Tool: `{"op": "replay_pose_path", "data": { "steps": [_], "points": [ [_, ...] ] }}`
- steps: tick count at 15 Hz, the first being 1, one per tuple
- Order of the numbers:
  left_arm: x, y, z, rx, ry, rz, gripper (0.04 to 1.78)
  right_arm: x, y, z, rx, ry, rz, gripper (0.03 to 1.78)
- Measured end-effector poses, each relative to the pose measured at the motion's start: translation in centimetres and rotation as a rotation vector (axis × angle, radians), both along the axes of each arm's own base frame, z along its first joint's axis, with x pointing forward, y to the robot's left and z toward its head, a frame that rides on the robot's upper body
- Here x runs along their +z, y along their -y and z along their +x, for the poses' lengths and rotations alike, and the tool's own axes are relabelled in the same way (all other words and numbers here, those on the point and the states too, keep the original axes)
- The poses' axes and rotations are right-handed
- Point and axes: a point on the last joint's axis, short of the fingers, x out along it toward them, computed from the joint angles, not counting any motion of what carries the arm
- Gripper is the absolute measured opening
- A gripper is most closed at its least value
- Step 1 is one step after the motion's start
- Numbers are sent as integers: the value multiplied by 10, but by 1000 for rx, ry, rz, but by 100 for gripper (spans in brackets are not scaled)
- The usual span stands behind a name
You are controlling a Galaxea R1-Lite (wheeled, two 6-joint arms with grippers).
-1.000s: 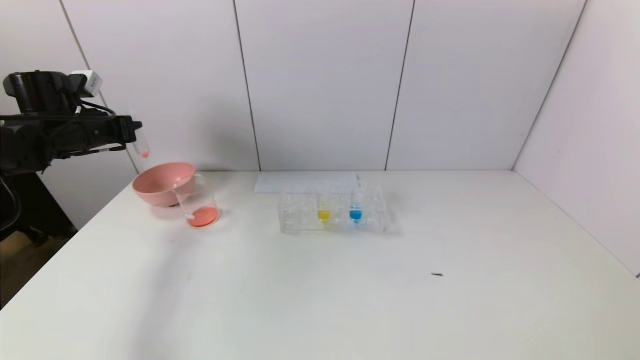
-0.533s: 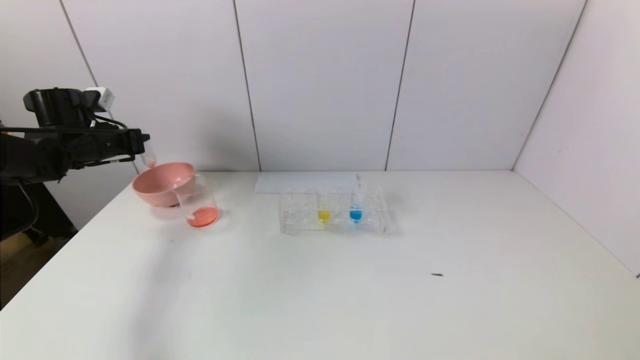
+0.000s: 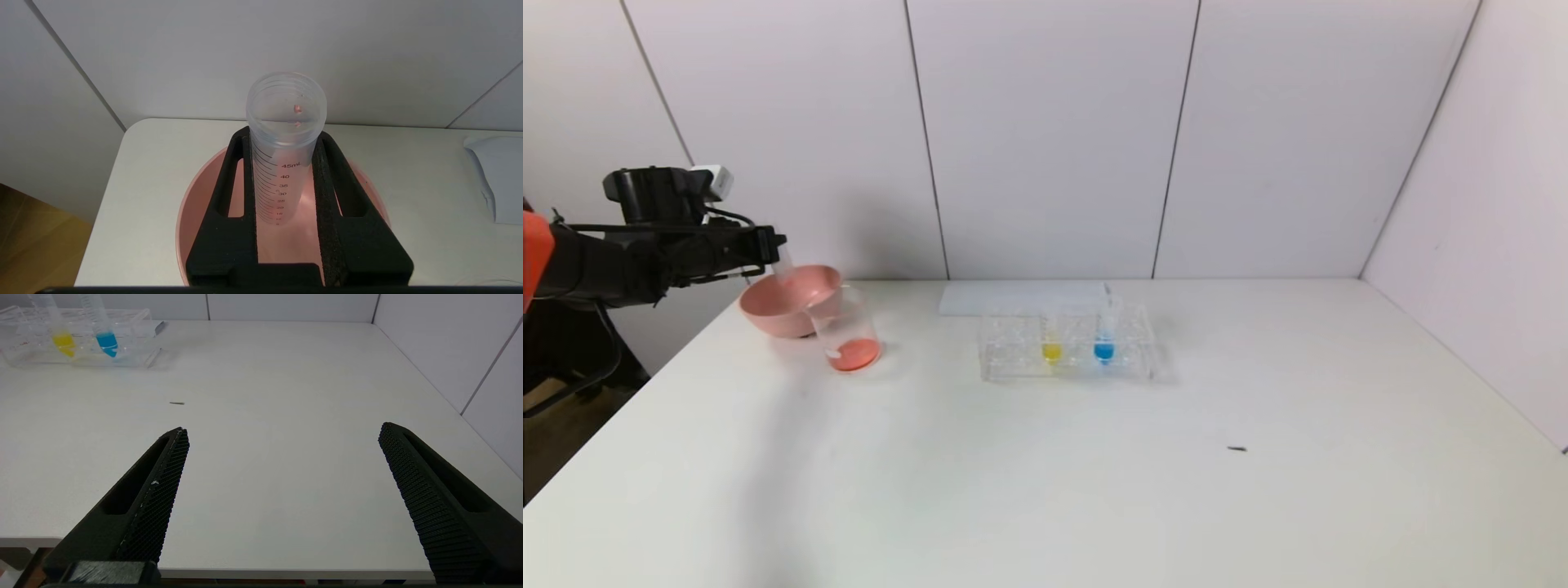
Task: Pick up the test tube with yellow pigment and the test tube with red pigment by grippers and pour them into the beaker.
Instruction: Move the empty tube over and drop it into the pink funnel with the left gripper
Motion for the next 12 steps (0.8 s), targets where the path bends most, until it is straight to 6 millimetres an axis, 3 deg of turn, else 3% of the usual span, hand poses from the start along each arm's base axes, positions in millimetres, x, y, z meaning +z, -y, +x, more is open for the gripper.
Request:
{"op": "replay_pose_path", "data": {
  "steps": [12],
  "points": [
    [-37, -6, 26, -3, -45, -11, 43, 0, 0, 0, 0, 0, 0, 170]
  ]
}}
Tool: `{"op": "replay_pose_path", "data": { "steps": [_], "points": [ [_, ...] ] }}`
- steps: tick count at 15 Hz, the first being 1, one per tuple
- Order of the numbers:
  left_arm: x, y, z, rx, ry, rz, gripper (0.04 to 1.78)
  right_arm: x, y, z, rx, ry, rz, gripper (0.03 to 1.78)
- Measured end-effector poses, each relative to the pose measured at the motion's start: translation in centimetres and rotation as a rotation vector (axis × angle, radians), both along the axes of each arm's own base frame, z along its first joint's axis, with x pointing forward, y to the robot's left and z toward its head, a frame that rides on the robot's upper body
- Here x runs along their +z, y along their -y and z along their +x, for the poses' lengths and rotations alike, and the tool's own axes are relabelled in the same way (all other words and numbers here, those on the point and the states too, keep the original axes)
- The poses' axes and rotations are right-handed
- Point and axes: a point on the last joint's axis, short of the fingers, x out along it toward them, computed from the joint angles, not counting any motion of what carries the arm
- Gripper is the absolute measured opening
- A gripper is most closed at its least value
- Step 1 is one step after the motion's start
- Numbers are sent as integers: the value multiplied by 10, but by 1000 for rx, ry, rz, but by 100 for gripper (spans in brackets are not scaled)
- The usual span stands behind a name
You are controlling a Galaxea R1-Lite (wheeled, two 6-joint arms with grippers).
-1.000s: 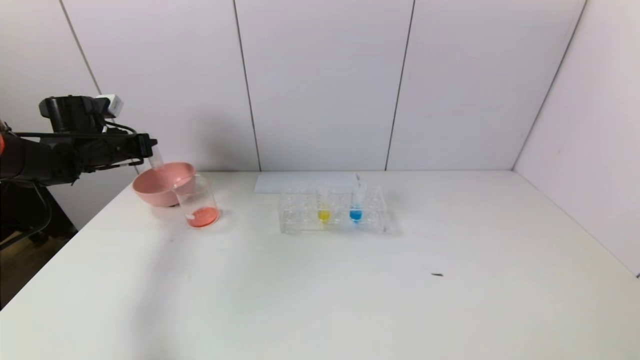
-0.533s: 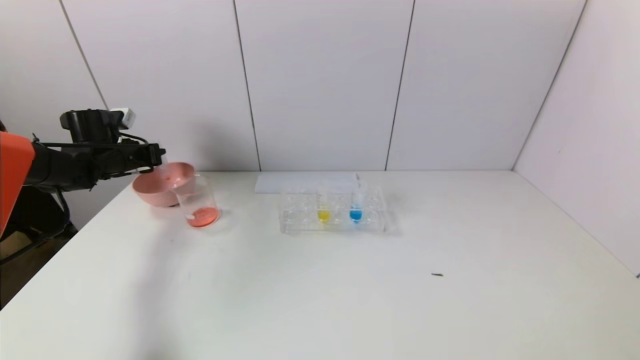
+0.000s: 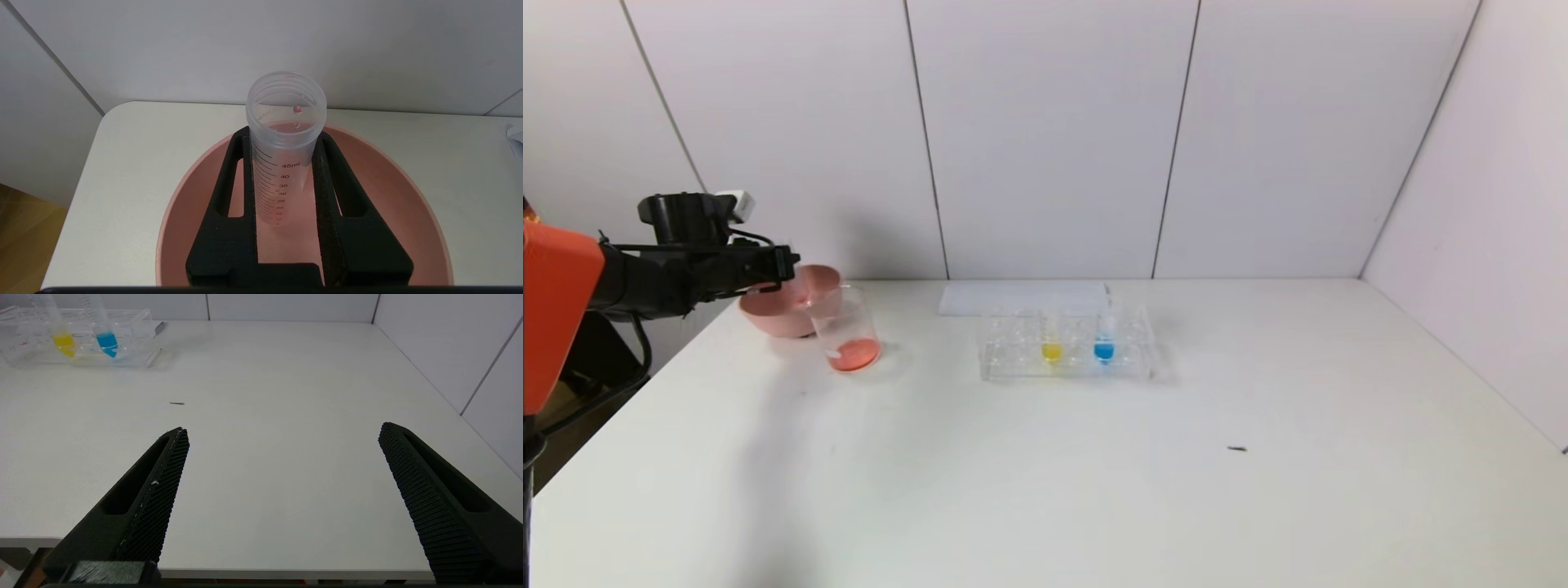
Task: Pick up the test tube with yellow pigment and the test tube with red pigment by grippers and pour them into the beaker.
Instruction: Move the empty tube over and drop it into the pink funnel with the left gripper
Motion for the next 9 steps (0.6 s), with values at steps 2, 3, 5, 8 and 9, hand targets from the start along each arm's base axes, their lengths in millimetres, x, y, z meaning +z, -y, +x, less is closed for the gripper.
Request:
{"op": "replay_pose_path", "data": {
  "steps": [2, 3, 5, 8, 9],
  "points": [
    [-3, 0, 1, -1, -5, -1, 43, 0, 0, 0, 0, 0, 0, 170],
    [-4, 0, 2, 0, -6, -1, 43, 0, 0, 0, 0, 0, -1, 170],
    [-7, -1, 3, -2, -12, -2, 43, 0, 0, 0, 0, 0, 0, 170],
    [-12, -1, 5, -1, -20, -4, 43, 0, 0, 0, 0, 0, 0, 170],
    [-12, -1, 5, -2, -22, -5, 43, 0, 0, 0, 0, 0, 0, 170]
  ]
}}
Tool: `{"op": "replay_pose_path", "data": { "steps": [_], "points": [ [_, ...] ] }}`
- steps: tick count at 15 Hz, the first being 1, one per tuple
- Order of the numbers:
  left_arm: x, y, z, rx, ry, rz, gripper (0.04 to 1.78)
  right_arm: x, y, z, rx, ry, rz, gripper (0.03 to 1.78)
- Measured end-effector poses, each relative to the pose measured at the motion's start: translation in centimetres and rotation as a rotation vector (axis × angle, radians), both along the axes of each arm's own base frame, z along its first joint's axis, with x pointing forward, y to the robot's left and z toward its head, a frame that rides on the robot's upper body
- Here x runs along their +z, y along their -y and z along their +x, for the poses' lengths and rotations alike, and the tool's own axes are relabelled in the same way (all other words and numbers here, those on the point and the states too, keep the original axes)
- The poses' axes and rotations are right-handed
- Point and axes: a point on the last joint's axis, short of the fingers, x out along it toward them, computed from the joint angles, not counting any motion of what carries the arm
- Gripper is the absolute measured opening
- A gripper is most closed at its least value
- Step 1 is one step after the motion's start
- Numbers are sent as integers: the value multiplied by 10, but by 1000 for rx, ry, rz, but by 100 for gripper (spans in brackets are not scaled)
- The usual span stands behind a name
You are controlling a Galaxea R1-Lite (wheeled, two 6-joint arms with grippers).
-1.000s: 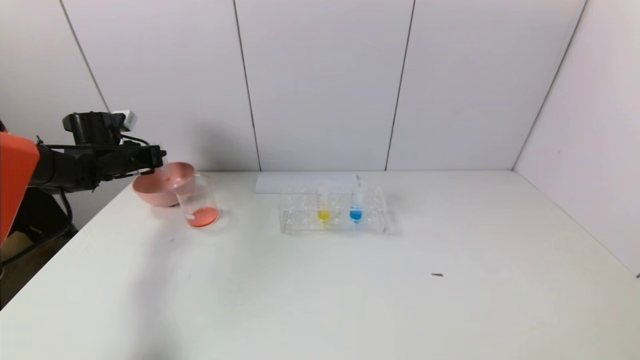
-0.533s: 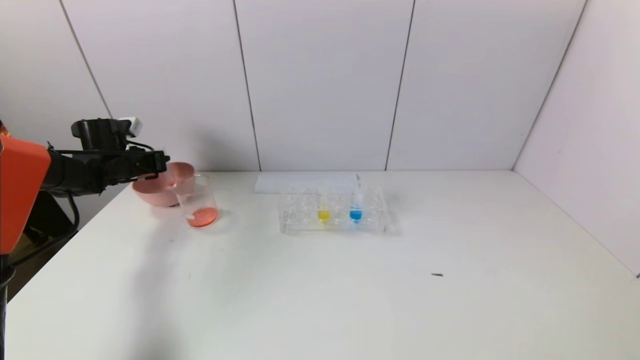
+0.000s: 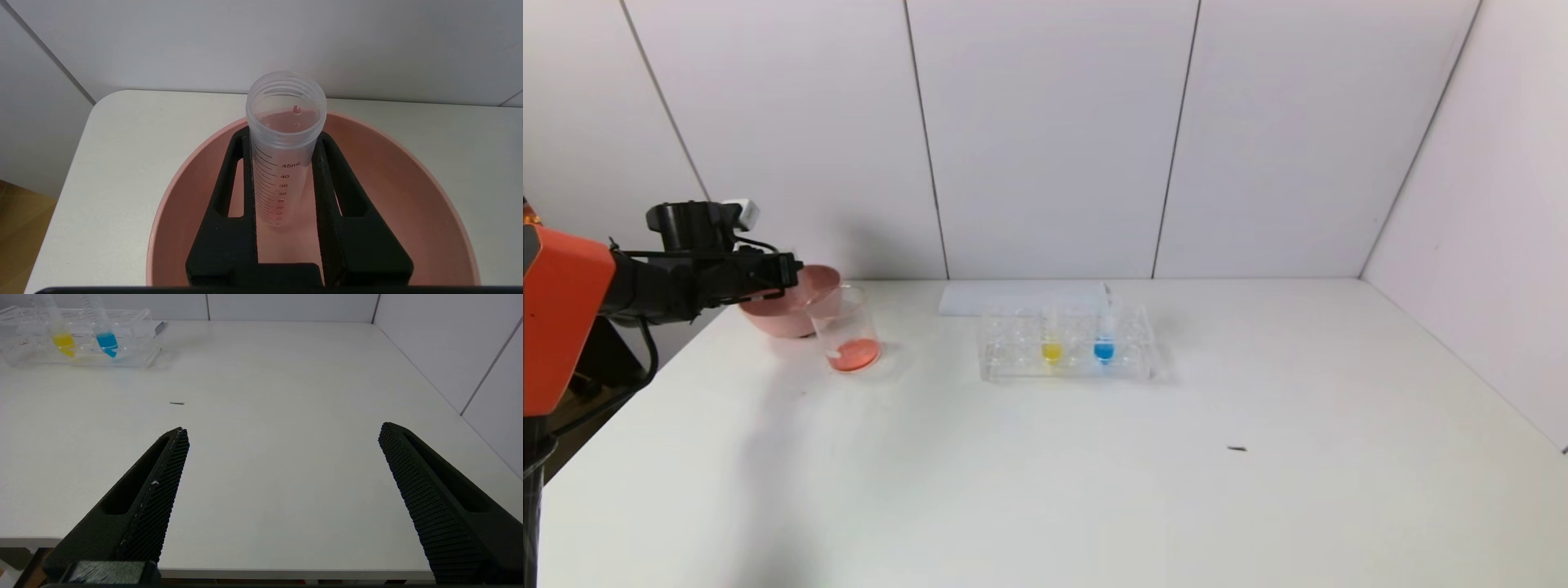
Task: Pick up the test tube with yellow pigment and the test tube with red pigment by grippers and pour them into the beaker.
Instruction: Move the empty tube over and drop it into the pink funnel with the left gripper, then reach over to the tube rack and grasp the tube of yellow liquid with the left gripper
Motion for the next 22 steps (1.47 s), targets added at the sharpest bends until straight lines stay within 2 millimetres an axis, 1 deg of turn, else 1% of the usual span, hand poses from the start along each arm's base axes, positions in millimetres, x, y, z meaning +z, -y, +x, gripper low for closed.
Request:
{"op": "replay_pose_path", "data": {
  "steps": [2, 4, 6, 8, 9, 10, 12, 14, 18, 22],
  "points": [
    [-3, 0, 1, 0, -3, -1, 48, 0, 0, 0, 0, 0, 0, 170],
    [-6, -1, 3, -1, -11, -3, 63, 0, 0, 0, 0, 0, 0, 170],
    [-8, -1, 4, -2, -13, -4, 90, 0, 0, 0, 0, 0, 0, 170],
    [-10, -1, 5, -5, -15, -5, 124, 0, 0, 0, 0, 0, 0, 170],
    [-11, -1, 5, -7, -16, -6, 138, 0, 0, 0, 0, 0, 1, 170],
    [-11, -1, 5, -7, -16, -6, 151, 0, 0, 0, 0, 0, 0, 170],
    [-12, -1, 5, -8, -18, -7, 167, 0, 0, 0, 0, 0, 0, 170],
    [-12, -1, 6, -7, -19, -7, 174, 0, 0, 0, 0, 0, 1, 170],
    [-9, -2, 3, 1, -14, -3, 173, 0, 0, 0, 0, 0, 0, 170],
    [8, 0, -4, -3, 15, 7, 173, 0, 0, 0, 0, 0, 0, 170]
  ]
}}
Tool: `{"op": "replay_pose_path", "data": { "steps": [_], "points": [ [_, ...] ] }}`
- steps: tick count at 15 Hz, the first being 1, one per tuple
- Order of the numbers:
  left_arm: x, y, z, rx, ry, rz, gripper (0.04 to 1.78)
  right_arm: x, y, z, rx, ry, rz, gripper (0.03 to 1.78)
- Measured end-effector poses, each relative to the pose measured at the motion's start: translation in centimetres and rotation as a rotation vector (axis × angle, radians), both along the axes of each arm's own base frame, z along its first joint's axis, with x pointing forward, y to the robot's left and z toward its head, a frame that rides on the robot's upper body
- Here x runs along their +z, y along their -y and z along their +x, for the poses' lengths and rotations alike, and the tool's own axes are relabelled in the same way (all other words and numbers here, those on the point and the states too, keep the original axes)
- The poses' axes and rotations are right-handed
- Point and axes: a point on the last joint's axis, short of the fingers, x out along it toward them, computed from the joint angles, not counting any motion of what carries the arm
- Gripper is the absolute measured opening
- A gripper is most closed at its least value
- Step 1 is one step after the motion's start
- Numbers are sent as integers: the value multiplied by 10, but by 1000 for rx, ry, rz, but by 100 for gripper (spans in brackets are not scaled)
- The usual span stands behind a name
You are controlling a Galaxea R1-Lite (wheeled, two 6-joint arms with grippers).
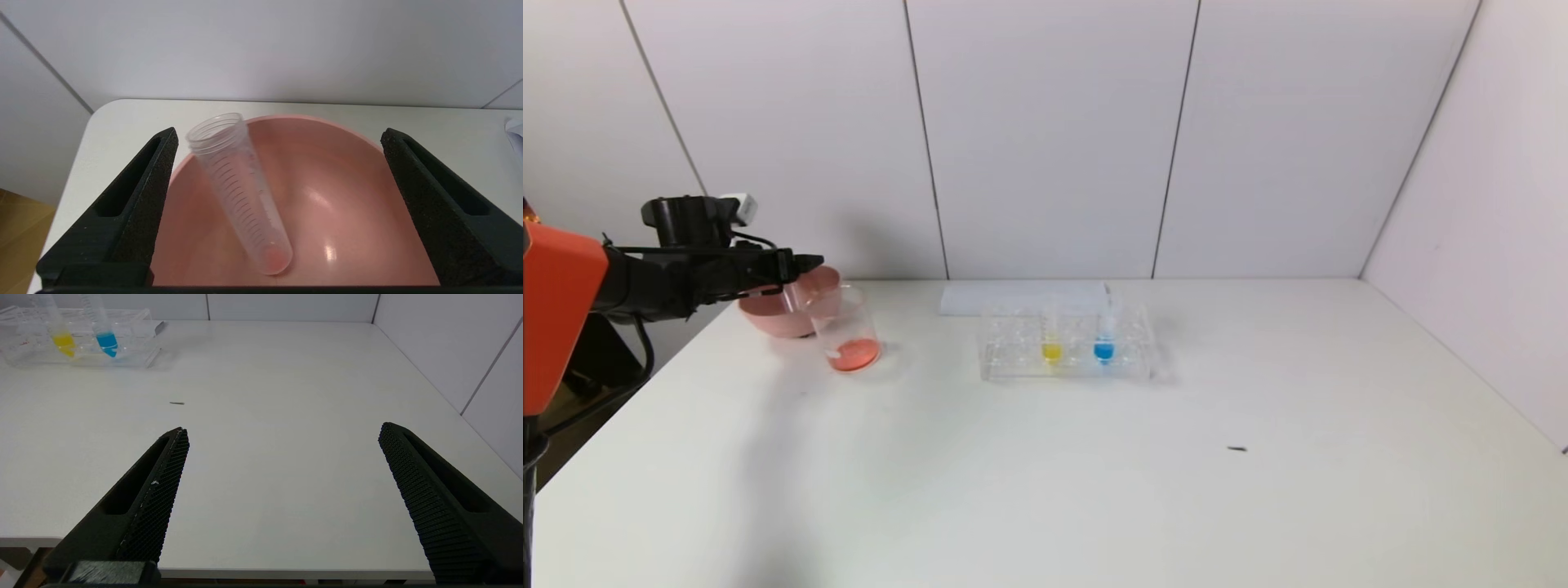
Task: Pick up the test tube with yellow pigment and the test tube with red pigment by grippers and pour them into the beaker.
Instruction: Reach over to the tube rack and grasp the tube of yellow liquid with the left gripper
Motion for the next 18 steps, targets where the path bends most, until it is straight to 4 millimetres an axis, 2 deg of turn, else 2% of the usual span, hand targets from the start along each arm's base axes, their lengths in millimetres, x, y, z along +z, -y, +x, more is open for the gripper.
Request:
{"op": "replay_pose_path", "data": {
  "steps": [18],
  "points": [
    [86, 14, -63, 1, 121, 35, 173, 0, 0, 0, 0, 0, 0, 170]
  ]
}}
